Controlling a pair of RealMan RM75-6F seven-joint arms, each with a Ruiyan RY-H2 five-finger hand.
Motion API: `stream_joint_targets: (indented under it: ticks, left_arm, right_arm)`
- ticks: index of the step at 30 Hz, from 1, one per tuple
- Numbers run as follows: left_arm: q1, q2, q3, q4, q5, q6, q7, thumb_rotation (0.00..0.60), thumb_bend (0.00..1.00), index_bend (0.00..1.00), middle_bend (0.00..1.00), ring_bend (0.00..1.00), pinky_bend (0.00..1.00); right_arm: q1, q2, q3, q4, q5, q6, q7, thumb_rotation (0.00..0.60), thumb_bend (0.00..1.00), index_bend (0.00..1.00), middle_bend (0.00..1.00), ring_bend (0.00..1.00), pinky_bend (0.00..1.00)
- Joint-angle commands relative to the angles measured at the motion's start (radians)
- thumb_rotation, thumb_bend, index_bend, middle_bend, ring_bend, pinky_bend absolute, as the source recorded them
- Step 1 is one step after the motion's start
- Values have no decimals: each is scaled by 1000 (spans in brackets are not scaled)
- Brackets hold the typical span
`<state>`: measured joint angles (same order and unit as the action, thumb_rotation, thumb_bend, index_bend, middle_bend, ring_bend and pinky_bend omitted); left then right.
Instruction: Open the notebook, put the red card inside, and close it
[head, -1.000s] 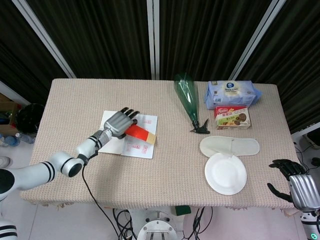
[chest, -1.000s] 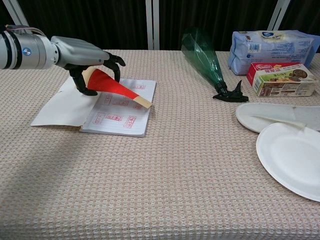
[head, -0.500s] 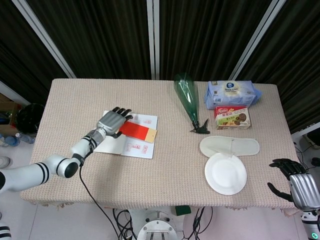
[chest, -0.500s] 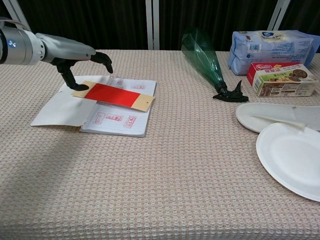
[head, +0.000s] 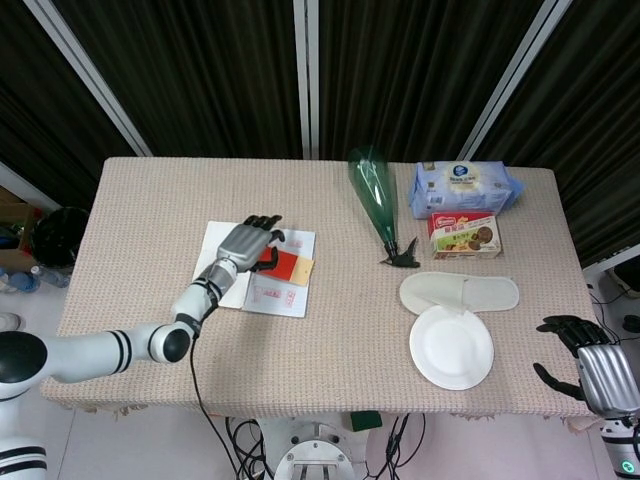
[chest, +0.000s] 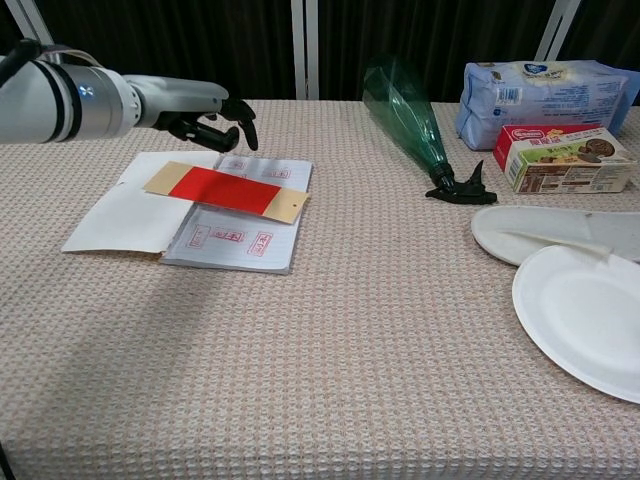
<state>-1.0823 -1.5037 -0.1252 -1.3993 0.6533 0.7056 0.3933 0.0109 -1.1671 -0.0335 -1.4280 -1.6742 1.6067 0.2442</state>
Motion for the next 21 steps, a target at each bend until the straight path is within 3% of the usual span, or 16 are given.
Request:
stream_joint_targets:
  ticks: [1, 9, 21]
  left_arm:
    - [-33, -56, 20, 33, -65, 50, 73, 184, 674, 257, 0, 0, 58]
    - [-45, -135, 42, 74, -104, 137, 175, 171, 672, 255, 0, 0, 56]
    - [-51, -189, 52, 103, -155, 165, 292, 155, 669, 279, 0, 0, 55]
  right_arm:
    - [2, -1, 0, 3, 1, -4, 4, 600, 172, 361, 270, 210, 267]
    - [11, -7, 2, 13, 2, -17, 14, 600, 172, 361, 269, 210, 267]
    - [16, -9, 4, 23, 11, -29, 27, 600, 172, 361, 270, 210, 267]
